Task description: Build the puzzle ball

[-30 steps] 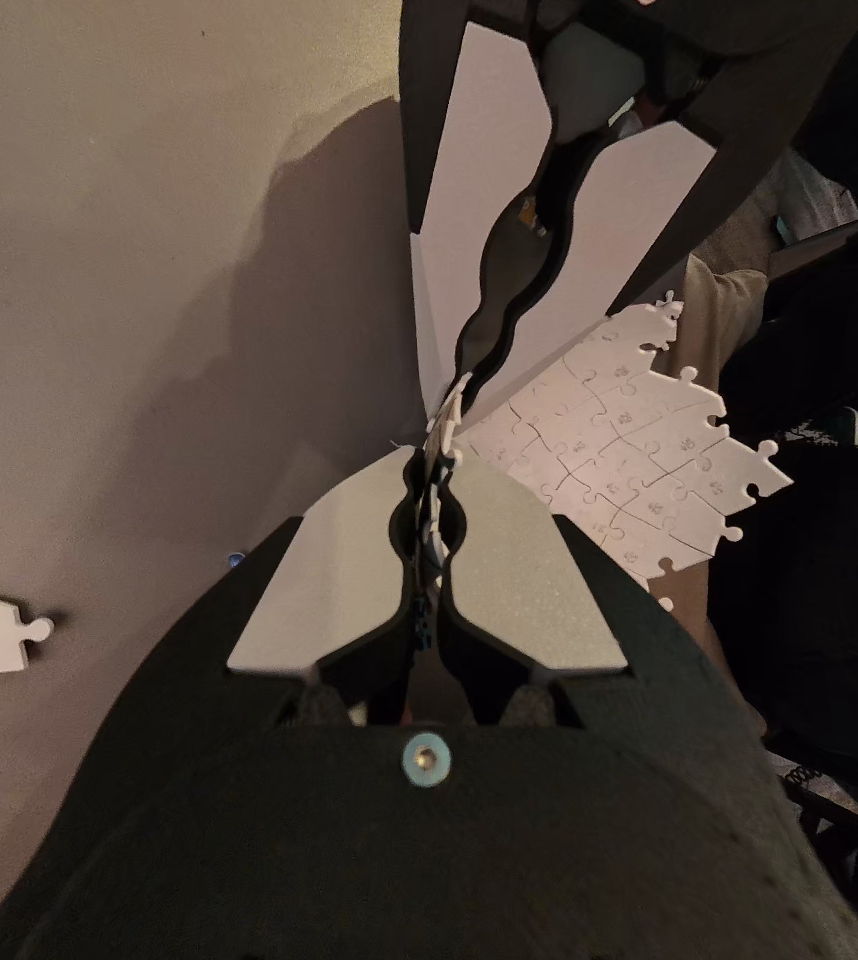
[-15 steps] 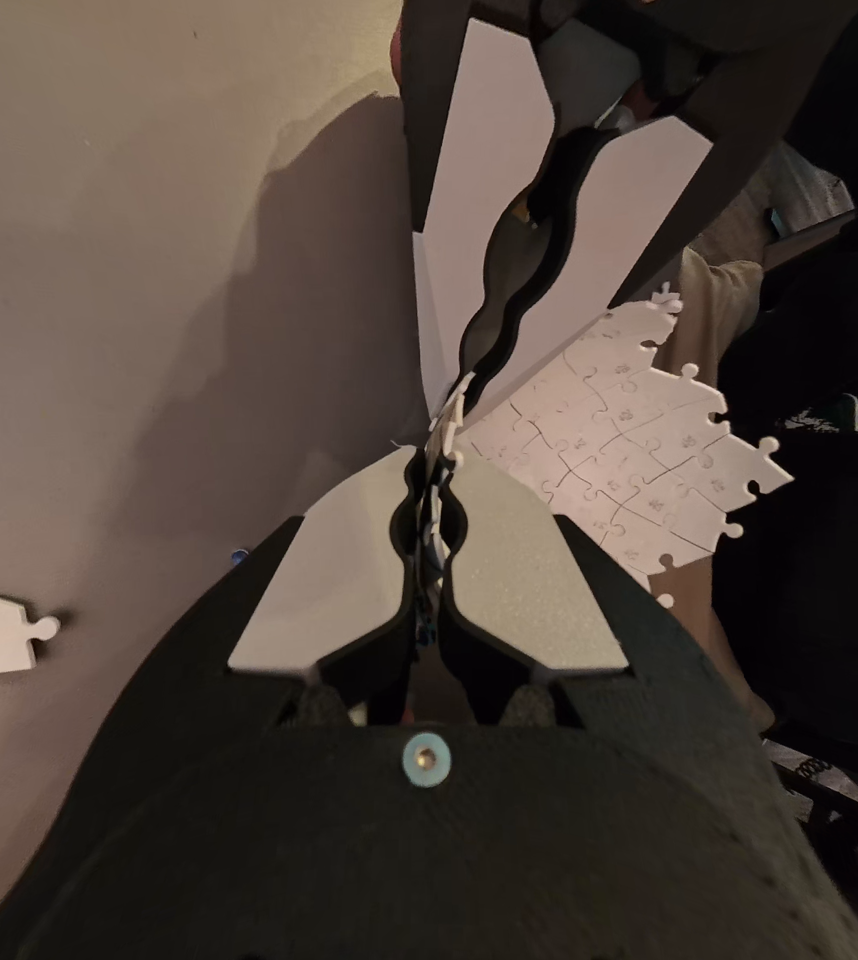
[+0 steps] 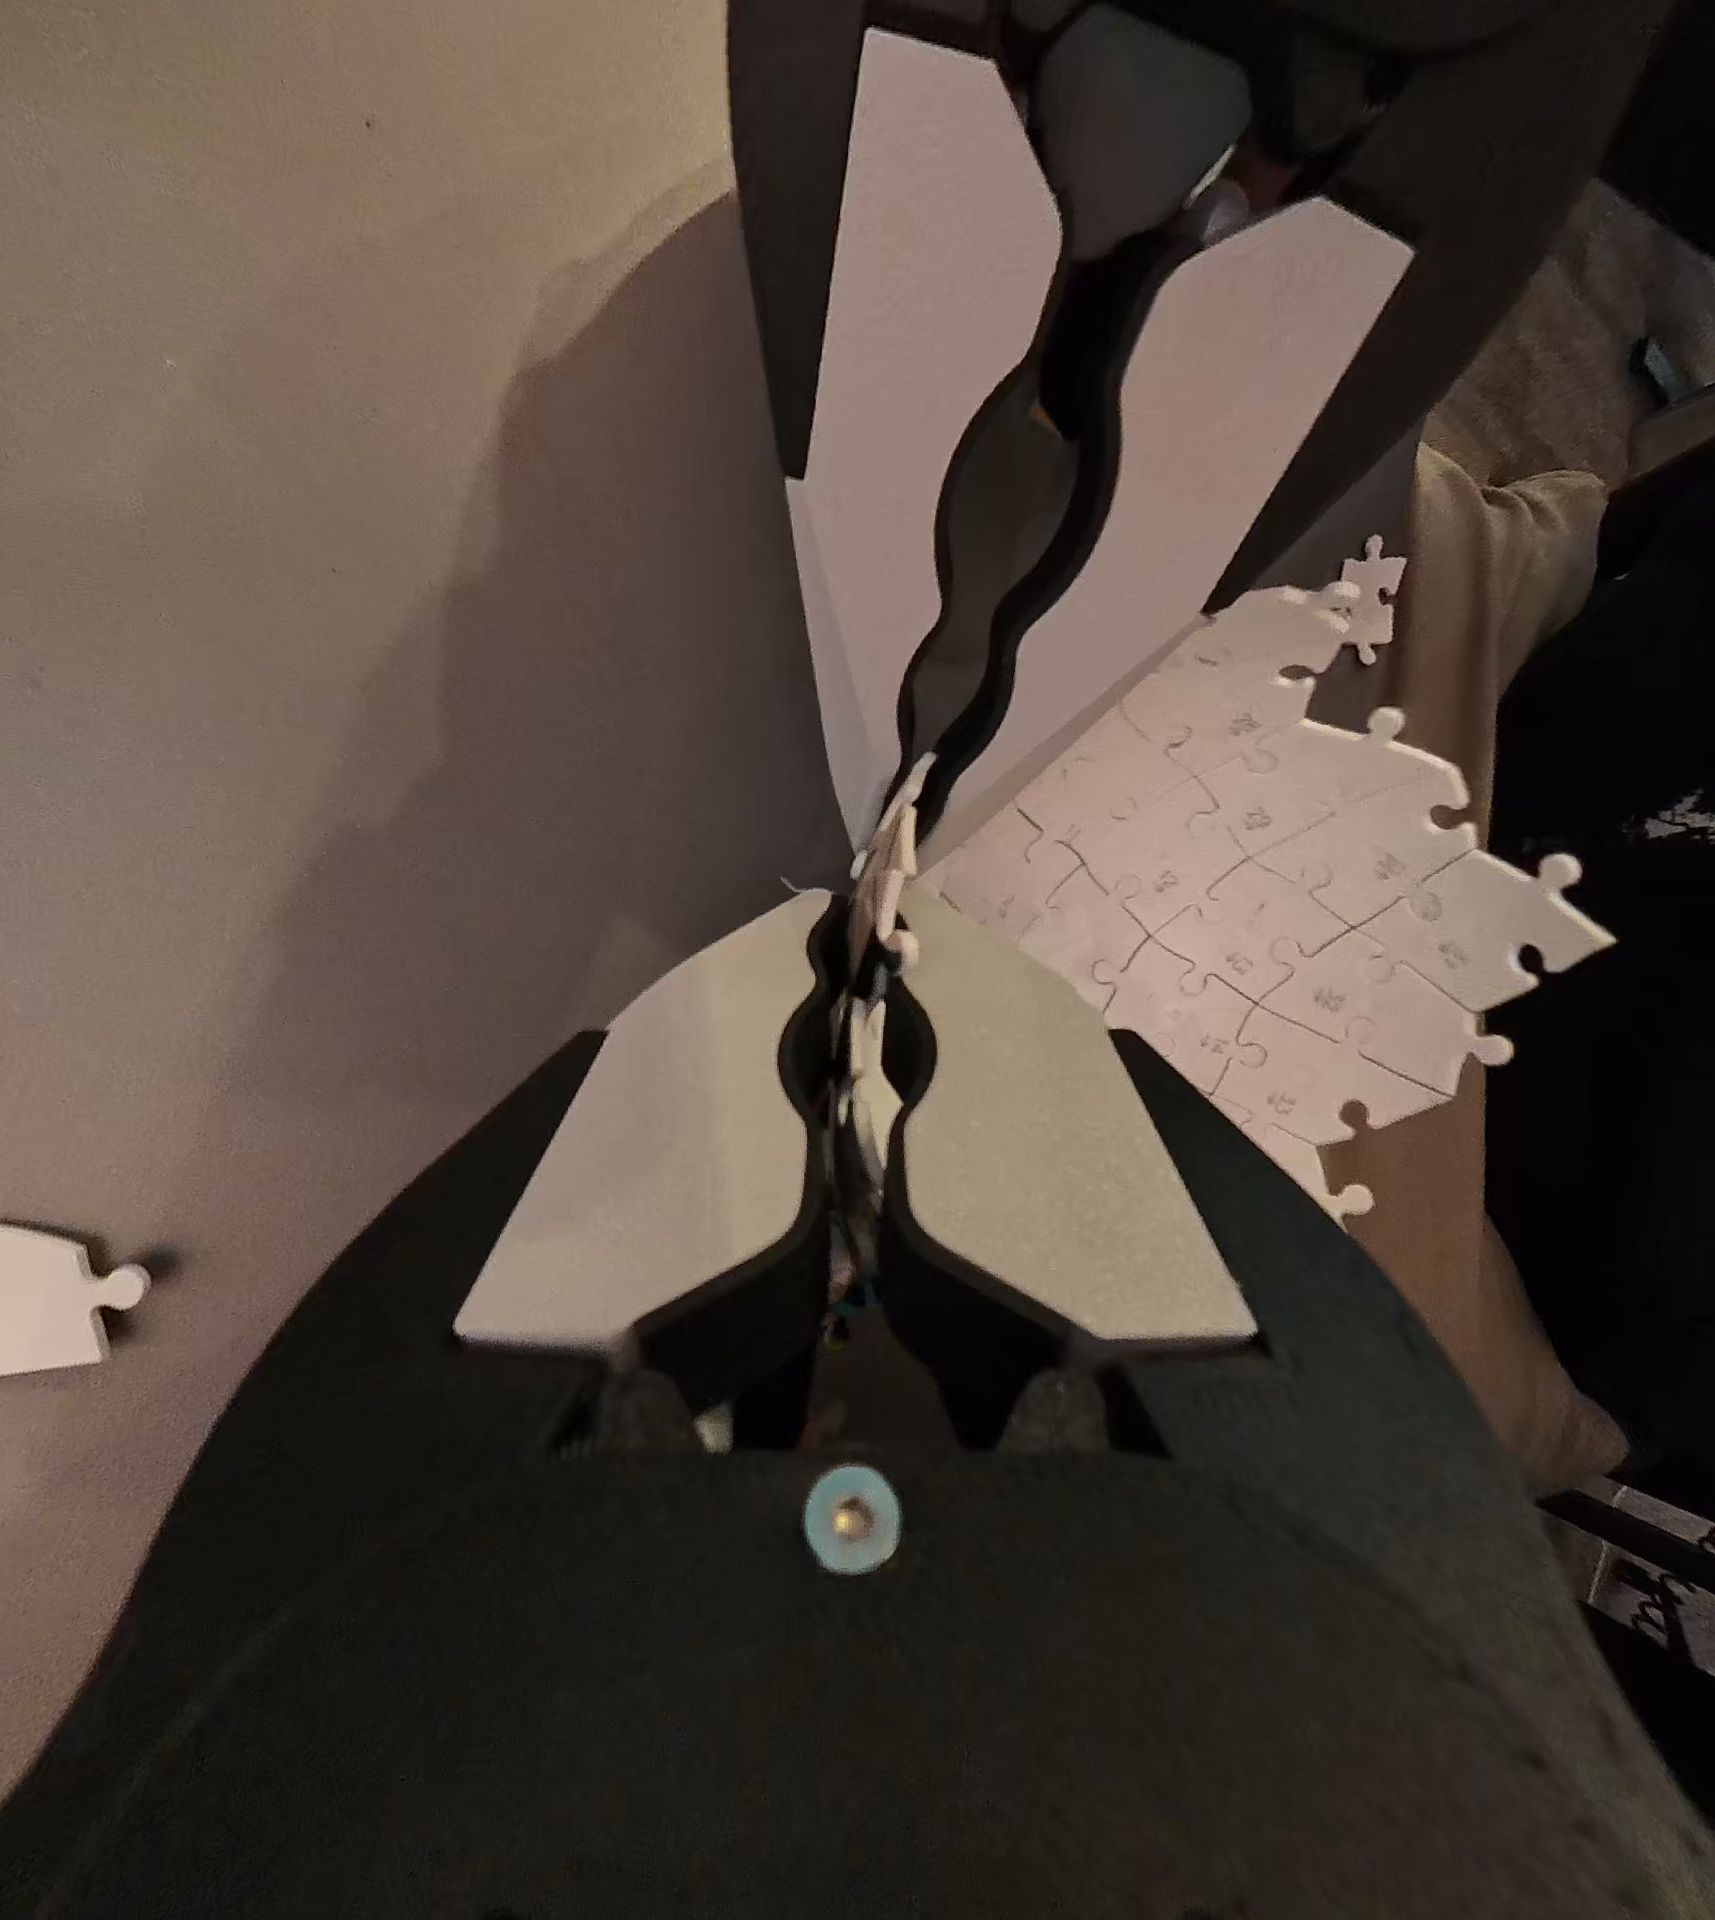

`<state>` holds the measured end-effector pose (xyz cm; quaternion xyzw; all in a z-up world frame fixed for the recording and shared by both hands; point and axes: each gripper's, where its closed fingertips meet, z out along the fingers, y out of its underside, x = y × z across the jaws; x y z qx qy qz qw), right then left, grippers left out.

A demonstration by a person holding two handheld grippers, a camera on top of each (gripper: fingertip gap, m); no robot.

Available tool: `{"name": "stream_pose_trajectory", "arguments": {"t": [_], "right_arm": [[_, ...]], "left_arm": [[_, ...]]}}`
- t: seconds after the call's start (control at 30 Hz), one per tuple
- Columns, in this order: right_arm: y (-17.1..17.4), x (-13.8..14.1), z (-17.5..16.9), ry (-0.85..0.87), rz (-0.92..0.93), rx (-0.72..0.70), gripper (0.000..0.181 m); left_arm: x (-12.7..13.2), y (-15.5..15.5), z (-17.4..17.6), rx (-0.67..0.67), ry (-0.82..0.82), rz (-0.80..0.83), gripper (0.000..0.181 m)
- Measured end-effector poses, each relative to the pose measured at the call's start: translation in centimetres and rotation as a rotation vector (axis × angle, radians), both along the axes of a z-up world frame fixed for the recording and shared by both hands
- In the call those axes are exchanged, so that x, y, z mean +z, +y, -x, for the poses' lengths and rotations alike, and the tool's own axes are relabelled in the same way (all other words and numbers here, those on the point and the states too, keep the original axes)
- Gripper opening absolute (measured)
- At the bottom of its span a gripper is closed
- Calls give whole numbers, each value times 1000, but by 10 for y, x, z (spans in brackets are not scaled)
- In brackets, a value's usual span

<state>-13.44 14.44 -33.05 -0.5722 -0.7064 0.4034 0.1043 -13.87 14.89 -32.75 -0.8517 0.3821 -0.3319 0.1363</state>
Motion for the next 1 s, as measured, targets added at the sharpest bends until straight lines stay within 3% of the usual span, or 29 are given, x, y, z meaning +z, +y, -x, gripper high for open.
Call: {"name": "stream_pose_trajectory", "arguments": {"t": [0.57, 1.0], "right_arm": [[0, 2, 1, 45, 14, 7, 1], [4, 0, 6, 14, 117, -68, 1]], "left_arm": [[1, -1, 1, 19, -64, 40, 3], [-10, -3, 1, 5, 14, 42, 3]]}}
